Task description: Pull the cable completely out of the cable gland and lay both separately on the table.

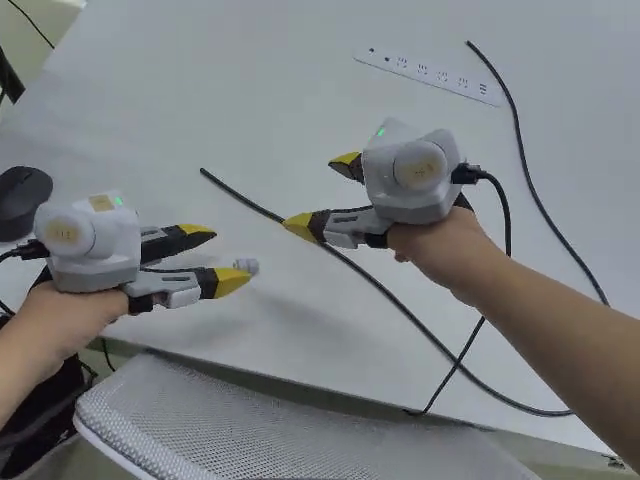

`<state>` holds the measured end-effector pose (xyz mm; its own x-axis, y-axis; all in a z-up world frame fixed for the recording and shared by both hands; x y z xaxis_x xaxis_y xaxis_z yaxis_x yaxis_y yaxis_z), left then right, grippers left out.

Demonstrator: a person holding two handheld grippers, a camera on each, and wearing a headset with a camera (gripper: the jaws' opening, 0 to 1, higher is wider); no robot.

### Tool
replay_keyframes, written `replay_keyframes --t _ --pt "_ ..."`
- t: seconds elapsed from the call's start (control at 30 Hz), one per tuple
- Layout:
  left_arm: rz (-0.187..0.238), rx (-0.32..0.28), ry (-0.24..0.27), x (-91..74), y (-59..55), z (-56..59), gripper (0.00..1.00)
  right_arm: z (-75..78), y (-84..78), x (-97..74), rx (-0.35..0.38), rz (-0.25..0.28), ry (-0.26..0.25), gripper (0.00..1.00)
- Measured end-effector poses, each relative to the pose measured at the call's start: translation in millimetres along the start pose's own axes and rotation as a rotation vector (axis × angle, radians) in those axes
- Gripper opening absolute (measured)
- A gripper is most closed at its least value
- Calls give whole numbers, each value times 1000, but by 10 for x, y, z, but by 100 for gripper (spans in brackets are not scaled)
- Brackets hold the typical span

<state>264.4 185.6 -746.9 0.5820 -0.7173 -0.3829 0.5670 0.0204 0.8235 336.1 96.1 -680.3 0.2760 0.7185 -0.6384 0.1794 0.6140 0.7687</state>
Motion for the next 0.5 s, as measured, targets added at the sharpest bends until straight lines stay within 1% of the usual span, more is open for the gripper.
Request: replay_keyframes --t 0.07,0.1,0.13,0.23,0.27,0.33,0.43,0.5 --pt "-15 2 -13 -23 11 44 54 10 -45 -135 6 7 -26 61" --pt "-25 -2 -14 -33 10 51 55 10 -74 -181 14 10 -30 62" --pt "-27 7 -7 -56 28 60 55 -15 -103 -251 37 27 -26 63" --pt "-14 -3 -9 -116 110 108 59 -46 -206 -406 49 45 -38 67" --pt "-9 -5 -10 -142 143 134 61 -58 -238 -477 61 58 -49 68" --pt "-8 -4 -13 -172 185 175 63 -75 -280 -578 95 78 -61 71" --pt "-15 19 -9 -244 248 241 65 -130 -336 -786 185 132 -84 74" --pt "-16 30 -9 -285 286 284 68 -155 -403 -903 203 148 -95 76"
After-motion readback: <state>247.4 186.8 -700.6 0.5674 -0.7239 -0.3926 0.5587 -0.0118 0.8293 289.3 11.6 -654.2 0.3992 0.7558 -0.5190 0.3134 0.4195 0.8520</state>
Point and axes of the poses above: the centre of the closed fingertips' face, and the gripper's own axes: x roughly forward along the fingers, z roughly to its right, y roughly out of its top, the point moved 2 cm from there along -x, roughly backward along the fingers, and after that the axes turned 2 degrees about -y, right-handed, at the moved point
